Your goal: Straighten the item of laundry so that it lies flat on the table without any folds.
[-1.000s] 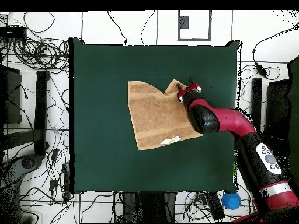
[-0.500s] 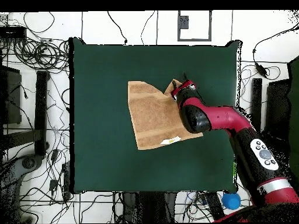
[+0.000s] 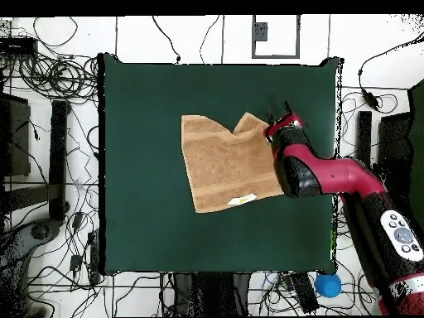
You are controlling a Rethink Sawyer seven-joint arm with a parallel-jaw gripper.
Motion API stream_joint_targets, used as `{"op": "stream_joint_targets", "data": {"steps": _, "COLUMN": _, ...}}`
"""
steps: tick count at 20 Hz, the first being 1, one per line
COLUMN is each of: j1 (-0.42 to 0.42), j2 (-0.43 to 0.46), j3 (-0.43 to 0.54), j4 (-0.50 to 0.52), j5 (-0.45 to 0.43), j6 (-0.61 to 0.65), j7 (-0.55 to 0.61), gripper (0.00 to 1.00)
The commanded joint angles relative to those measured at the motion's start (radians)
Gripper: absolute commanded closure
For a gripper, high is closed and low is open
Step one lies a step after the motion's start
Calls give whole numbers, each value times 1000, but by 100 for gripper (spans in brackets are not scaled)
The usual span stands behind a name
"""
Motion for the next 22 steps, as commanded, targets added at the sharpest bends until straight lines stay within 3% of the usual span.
{"op": "stream_joint_targets", "data": {"steps": 1, "j1": 36, "j2": -65, "j3": -112, "j4": 110, "j5": -122, "j6": 5, "j7": 45, "gripper": 0}}
{"op": "stream_joint_targets", "data": {"steps": 3, "j1": 57, "j2": -52, "j3": -142, "j4": 84, "j5": -151, "j6": 2, "j7": 47, "gripper": 0}}
{"op": "stream_joint_targets", "data": {"steps": 5, "j1": -32, "j2": -3, "j3": -35, "j4": 100, "j5": -156, "j6": 64, "j7": 17, "gripper": 0}}
{"op": "stream_joint_targets", "data": {"steps": 6, "j1": -27, "j2": -7, "j3": -41, "j4": 101, "j5": -160, "j6": 58, "j7": 30, "gripper": 0}}
{"op": "stream_joint_targets", "data": {"steps": 10, "j1": 78, "j2": -35, "j3": -167, "j4": 77, "j5": -141, "j6": -9, "j7": 129, "gripper": 0}}
{"op": "stream_joint_targets", "data": {"steps": 11, "j1": 116, "j2": -36, "j3": -224, "j4": 61, "j5": -84, "j6": 5, "j7": 197, "gripper": 0}}
{"op": "stream_joint_targets", "data": {"steps": 13, "j1": 73, "j2": -33, "j3": -169, "j4": 75, "j5": -7, "j6": 151, "j7": 190, "gripper": 0}}
{"op": "stream_joint_targets", "data": {"steps": 15, "j1": 86, "j2": -53, "j3": -181, "j4": 97, "j5": 60, "j6": 218, "j7": 201, "gripper": 0}}
{"op": "stream_joint_targets", "data": {"steps": 19, "j1": 190, "j2": -96, "j3": -295, "j4": 146, "j5": 119, "j6": 165, "j7": 293, "gripper": 0}}
{"op": "stream_joint_targets", "data": {"steps": 22, "j1": 221, "j2": -113, "j3": -329, "j4": 180, "j5": 157, "j6": 117, "j7": 300, "gripper": 0}}
